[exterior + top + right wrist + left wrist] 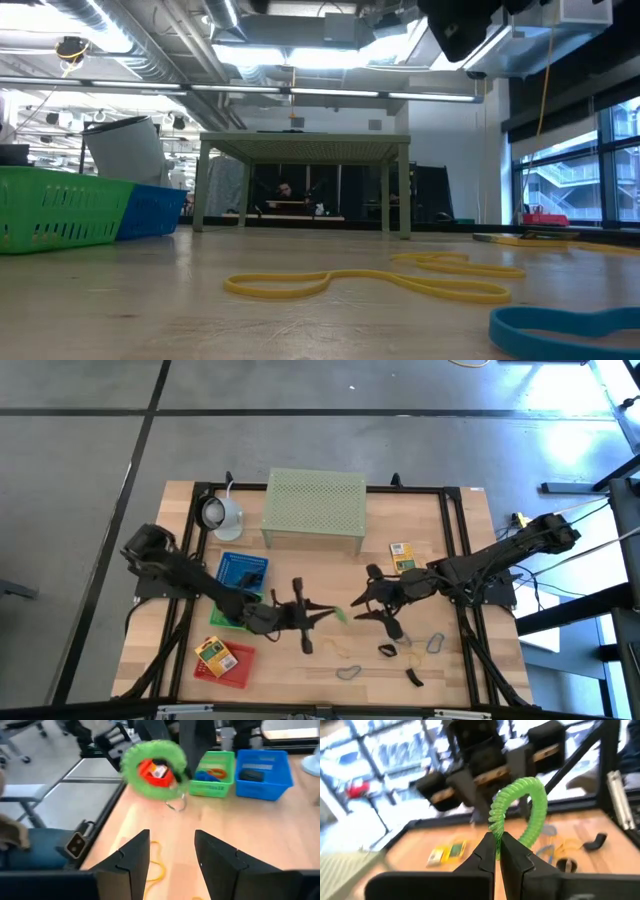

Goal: Pick & Place Office Desk Supplies
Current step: Put the green spring keychain into the green bin

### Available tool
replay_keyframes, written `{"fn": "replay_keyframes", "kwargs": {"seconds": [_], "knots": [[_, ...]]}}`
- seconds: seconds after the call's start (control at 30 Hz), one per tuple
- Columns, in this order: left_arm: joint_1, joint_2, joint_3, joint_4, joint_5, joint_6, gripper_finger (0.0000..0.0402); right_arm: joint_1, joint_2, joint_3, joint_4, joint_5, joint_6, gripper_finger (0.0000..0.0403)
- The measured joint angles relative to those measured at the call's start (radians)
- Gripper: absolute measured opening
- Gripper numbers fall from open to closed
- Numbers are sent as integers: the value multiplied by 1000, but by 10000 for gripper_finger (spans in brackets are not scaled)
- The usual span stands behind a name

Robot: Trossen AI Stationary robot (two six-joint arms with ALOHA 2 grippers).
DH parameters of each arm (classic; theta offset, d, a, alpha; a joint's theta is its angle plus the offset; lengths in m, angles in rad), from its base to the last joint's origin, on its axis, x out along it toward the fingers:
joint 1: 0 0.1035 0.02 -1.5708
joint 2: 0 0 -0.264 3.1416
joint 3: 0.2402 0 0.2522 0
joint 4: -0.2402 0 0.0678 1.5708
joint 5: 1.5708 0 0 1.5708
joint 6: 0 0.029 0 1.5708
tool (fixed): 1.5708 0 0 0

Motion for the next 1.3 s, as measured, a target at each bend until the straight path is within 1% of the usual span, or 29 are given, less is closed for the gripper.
{"fn": "replay_keyframes", "kwargs": {"seconds": [0.1,0.2,0.3,0.37,0.43,0.53,0.63,0.73,0.87,0.9,1.0,1.07,1.17,1.3], "knots": [[-6,-86,0,-248,-47,-169,4,0,-1,0,-6,18,0,153],[-3,-176,1,-568,-35,-433,4,0,-1,0,-10,18,0,150],[-2,-245,1,-898,35,-735,5,0,-1,0,-14,18,0,150],[-4,-277,1,-1091,109,-926,5,0,-1,0,-14,18,0,150],[-11,-293,1,-1257,196,-1085,5,0,-1,0,-16,18,0,150],[-40,-289,0,-1437,302,-1272,5,0,-1,0,-18,18,0,150],[-75,-281,0,-1537,394,-1389,5,0,-1,0,-18,18,0,151],[-109,-281,0,-1583,429,-1458,5,0,-1,0,-18,18,0,151],[-144,-281,0,-1650,457,-1512,6,0,-1,0,-18,18,0,151],[-150,-281,0,-1671,452,-1525,6,0,-1,0,-18,18,0,151],[-165,-281,0,-1726,393,-1604,7,0,-1,0,-18,18,7,151],[-173,-281,0,-1737,378,-1641,13,0,-1,0,-18,18,21,151],[-188,-281,0,-1733,386,-1662,31,0,-1,0,-20,18,41,151],[-206,-281,0,-1735,387,-1685,67,0,-1,0,-40,18,60,151]]}}
